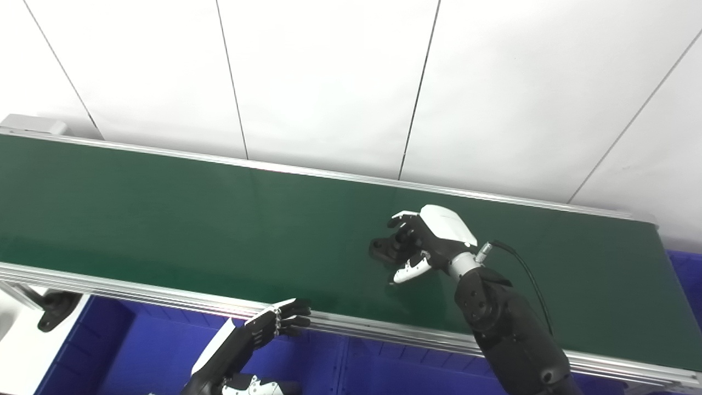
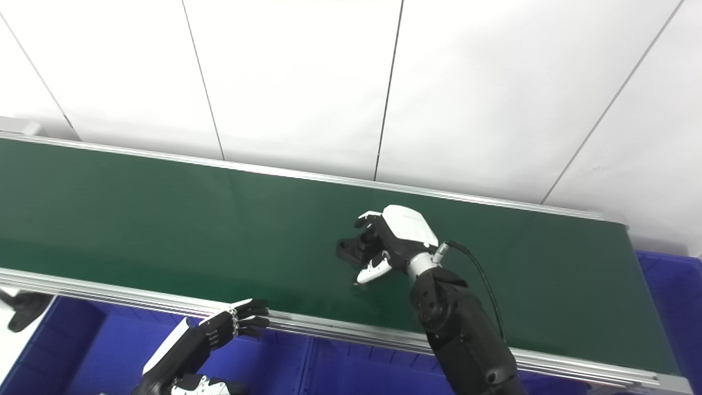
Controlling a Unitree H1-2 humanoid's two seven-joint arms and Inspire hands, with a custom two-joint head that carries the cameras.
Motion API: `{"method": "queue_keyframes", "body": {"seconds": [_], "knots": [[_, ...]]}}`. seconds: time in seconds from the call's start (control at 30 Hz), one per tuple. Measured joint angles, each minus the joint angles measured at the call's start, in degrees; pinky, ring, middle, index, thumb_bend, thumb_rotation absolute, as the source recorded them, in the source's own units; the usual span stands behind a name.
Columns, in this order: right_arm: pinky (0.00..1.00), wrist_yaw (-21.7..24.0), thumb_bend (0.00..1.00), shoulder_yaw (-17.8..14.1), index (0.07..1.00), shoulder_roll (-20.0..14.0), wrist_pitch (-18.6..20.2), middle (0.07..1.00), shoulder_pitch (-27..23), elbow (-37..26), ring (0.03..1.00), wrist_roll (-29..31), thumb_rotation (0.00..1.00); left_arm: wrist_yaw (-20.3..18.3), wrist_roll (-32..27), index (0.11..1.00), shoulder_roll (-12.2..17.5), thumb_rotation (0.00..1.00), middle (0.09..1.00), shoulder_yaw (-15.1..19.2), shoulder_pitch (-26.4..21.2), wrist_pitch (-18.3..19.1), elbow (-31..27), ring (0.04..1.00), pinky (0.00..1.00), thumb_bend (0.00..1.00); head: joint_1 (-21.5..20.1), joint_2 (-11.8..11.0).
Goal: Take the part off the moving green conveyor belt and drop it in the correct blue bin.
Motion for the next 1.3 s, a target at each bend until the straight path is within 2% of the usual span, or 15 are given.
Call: {"method": "queue_keyframes", "body": {"seconds": [0.07, 0.13, 0.17, 0.53, 0.7, 0.83, 0.97, 1.17, 1.3], "knots": [[0.40, -1.1, 0.52, 0.6, 0.639, -0.5, -0.5, 0.544, 0.1, 0.7, 0.423, -0.5, 0.00, 0.0, 0.0, 0.847, 0.0, 0.45, 0.839, 0.0, 0.1, -0.1, 0.0, 0.787, 0.74, 0.83, 0.0, 0.0], [0.36, -1.4, 0.51, 1.4, 0.533, -1.4, -1.3, 0.521, 0.1, 0.5, 0.402, -1.6, 0.00, 0.0, 0.0, 0.852, 0.0, 0.46, 0.845, 0.0, 0.1, -0.1, 0.0, 0.791, 0.74, 0.83, -0.2, 0.2], [0.36, -1.5, 0.51, 1.7, 0.520, -2.5, -2.0, 0.522, 0.1, 0.2, 0.404, -1.7, 0.00, 0.0, 0.0, 0.852, 0.0, 0.47, 0.847, 0.0, 0.2, -0.1, 0.0, 0.793, 0.74, 0.83, -0.2, 0.2], [0.32, -2.6, 0.52, 3.3, 0.526, -6.5, -5.0, 0.458, 0.1, -1.5, 0.383, -5.8, 0.00, 0.0, -0.6, 0.853, 0.0, 0.49, 0.850, 0.0, 0.3, -0.1, -0.1, 0.795, 0.74, 0.83, -0.8, 0.3], [0.30, -6.1, 0.52, 3.1, 0.504, -6.5, -5.7, 0.434, 1.1, -3.1, 0.417, -7.1, 0.00, 0.0, -0.6, 0.850, 0.0, 0.50, 0.845, 0.0, 0.2, -0.1, -0.1, 0.789, 0.74, 0.84, -0.7, 0.2], [0.37, -9.3, 0.52, 1.6, 0.469, -5.4, -7.4, 0.475, 2.5, -5.0, 0.480, -6.5, 0.00, 0.0, -0.6, 0.849, 0.0, 0.50, 0.844, 0.0, 0.0, -0.1, 0.0, 0.789, 0.74, 0.83, -0.7, 0.3], [0.40, -10.9, 0.51, -0.2, 0.438, -4.2, -7.8, 0.500, 3.8, -10.0, 0.513, -6.0, 0.00, 0.0, -0.6, 0.850, 0.0, 0.50, 0.845, 0.0, -0.1, -0.1, 0.0, 0.789, 0.74, 0.83, -0.8, 0.3], [0.36, -10.1, 0.50, -3.5, 0.444, -2.3, -7.4, 0.509, 6.7, -20.1, 0.507, -6.0, 0.00, -0.1, -1.0, 0.850, 0.0, 0.51, 0.848, 0.1, -0.2, -0.1, 0.1, 0.793, 0.74, 0.84, -0.8, 0.5], [0.36, -7.5, 0.50, -5.7, 0.444, -1.4, -6.3, 0.510, 9.0, -26.3, 0.494, -5.8, 0.00, -0.1, -1.0, 0.850, 0.1, 0.51, 0.849, 0.1, -0.2, -0.1, 0.1, 0.792, 0.74, 0.85, -0.5, 1.1]]}}
